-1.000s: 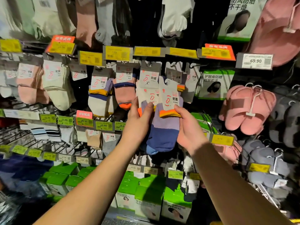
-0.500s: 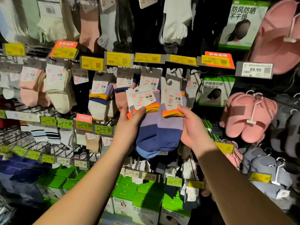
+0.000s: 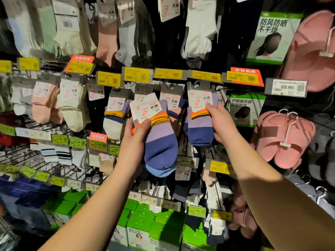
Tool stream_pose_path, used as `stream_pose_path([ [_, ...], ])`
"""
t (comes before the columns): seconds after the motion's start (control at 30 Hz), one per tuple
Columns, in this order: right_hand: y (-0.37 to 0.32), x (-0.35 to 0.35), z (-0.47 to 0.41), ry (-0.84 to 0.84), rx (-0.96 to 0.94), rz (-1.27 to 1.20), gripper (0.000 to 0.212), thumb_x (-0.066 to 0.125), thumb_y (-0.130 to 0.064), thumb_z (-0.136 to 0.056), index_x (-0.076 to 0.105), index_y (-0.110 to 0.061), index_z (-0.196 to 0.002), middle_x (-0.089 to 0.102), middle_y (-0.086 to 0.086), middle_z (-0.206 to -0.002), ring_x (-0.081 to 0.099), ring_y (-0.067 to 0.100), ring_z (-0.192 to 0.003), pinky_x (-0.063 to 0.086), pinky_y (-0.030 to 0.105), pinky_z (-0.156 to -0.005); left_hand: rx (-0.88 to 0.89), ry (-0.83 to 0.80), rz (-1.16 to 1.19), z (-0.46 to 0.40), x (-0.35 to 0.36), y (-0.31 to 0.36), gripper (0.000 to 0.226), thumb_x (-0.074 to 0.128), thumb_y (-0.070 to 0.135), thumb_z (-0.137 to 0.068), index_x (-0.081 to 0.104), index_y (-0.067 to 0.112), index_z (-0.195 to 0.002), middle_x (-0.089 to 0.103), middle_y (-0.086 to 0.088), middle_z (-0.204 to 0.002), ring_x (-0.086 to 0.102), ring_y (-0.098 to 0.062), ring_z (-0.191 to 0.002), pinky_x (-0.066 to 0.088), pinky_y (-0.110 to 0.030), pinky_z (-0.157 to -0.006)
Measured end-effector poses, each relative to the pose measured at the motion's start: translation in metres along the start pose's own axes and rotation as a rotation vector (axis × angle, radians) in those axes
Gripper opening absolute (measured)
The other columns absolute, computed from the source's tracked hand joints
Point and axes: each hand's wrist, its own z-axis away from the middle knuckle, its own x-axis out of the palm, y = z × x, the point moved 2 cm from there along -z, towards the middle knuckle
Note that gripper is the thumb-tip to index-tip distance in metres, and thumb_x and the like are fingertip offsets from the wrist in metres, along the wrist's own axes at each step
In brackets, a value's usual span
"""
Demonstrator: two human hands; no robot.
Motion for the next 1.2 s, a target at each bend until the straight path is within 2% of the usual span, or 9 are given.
stream_pose_path([
  [0.07, 0.002, -0.001, -0.004, 0.012, 0.029, -0.02, 0.015, 0.051, -0.025, -0.105, 0.055, -0.03, -0.118, 0.071, -0.003, -0.107, 0.07, 0.021, -0.099, 0.055, 0.045, -0.093, 0.001, 0.006, -0.001, 0.0, -0.001, 0.002, 0.033, 0.063, 0.04, -0.095, 0.054, 0.04, -0.127, 0.072, 0.009, -0.12, 0.069, -0.02, -0.11, 0.052, -0.049, -0.099],
  [0.23, 0.011, -0.006, -0.014, 0.031, 0.039, -0.056, 0.017, 0.051, -0.026, -0.104, 0.057, -0.027, -0.12, 0.071, 0.004, -0.115, 0.069, 0.025, -0.103, 0.054, 0.045, -0.093, 0.019, 0.012, 0.004, 0.002, -0.003, 0.008, 0.046, 0.068, 0.047, -0.087, 0.055, 0.035, -0.129, 0.071, 0.007, -0.122, 0.067, -0.022, -0.113, 0.049, -0.054, -0.104],
  [0.33, 0.017, -0.008, -0.026, 0.066, 0.026, 0.151, 0.026, 0.053, -0.034, -0.101, 0.055, -0.024, -0.125, 0.07, 0.005, -0.117, 0.069, 0.027, -0.101, 0.056, 0.05, -0.093, 0.028, 0.014, 0.011, 0.001, -0.005, 0.008, 0.066, 0.07, 0.052, -0.078, 0.052, 0.029, -0.137, 0.07, 0.004, -0.125, 0.067, -0.023, -0.114, 0.049, -0.052, -0.103],
  [0.5, 0.016, -0.009, -0.051, 0.131, 0.034, 0.739, 0.06, 0.041, -0.048, -0.103, 0.04, -0.008, -0.148, 0.052, 0.015, -0.143, 0.052, 0.035, -0.127, 0.043, 0.039, -0.1, 0.015, 0.029, 0.011, 0.001, -0.004, 0.01, 0.058, 0.066, 0.046, -0.086, 0.051, 0.028, -0.138, 0.071, 0.005, -0.122, 0.069, -0.019, -0.111, 0.053, -0.044, -0.096],
  [0.6, 0.017, -0.007, -0.066, 0.111, 0.069, 0.907, 0.063, 0.035, -0.049, -0.104, 0.042, -0.001, -0.144, 0.049, 0.021, -0.145, 0.048, 0.038, -0.131, 0.04, 0.039, -0.102, 0.01, 0.033, 0.012, 0.003, -0.002, 0.012, 0.044, 0.06, 0.037, -0.097, 0.051, 0.025, -0.138, 0.072, 0.004, -0.12, 0.07, -0.019, -0.107, 0.055, -0.036, -0.084],
  [0.73, 0.025, -0.006, -0.079, 0.138, 0.098, 1.013, 0.069, 0.034, -0.057, -0.101, 0.051, -0.001, -0.136, 0.056, 0.022, -0.136, 0.055, 0.038, -0.122, 0.043, 0.037, -0.092, 0.01, 0.023, 0.017, 0.005, 0.001, 0.012, 0.041, 0.057, 0.033, -0.099, 0.051, 0.022, -0.138, 0.073, 0.004, -0.118, 0.071, -0.018, -0.105, 0.054, -0.032, -0.08],
  [0.97, 0.032, -0.013, -0.056, 0.2, 0.064, 0.854, 0.078, 0.043, -0.069, -0.093, 0.046, -0.003, -0.134, 0.056, 0.014, -0.126, 0.057, 0.033, -0.109, 0.04, 0.034, -0.075, 0.021, 0.019, -0.003, 0.008, -0.004, 0.011, 0.047, 0.063, 0.034, -0.095, 0.051, 0.019, -0.138, 0.071, 0.0, -0.121, 0.068, -0.023, -0.112, 0.053, -0.041, -0.092],
  [1.1, 0.03, -0.007, -0.007, 0.274, -0.068, 0.552, 0.048, 0.052, -0.058, -0.096, 0.051, -0.012, -0.11, 0.055, 0.003, -0.105, 0.056, 0.026, -0.097, 0.038, 0.032, -0.064, 0.022, 0.001, -0.015, 0.011, -0.006, 0.006, 0.056, 0.068, 0.039, -0.089, 0.051, 0.02, -0.139, 0.071, 0.001, -0.122, 0.068, -0.023, -0.112, 0.053, -0.037, -0.087],
  [1.2, 0.025, 0.016, 0.045, 0.11, -0.171, 0.397, 0.024, 0.046, -0.046, -0.103, 0.056, -0.027, -0.093, 0.058, -0.008, -0.089, 0.058, 0.015, -0.087, 0.042, 0.029, -0.07, 0.014, 0.006, -0.031, 0.014, -0.002, 0.0, 0.054, 0.071, 0.039, -0.087, 0.054, 0.025, -0.136, 0.072, 0.005, -0.12, 0.07, -0.017, -0.108, 0.052, -0.034, -0.086],
])
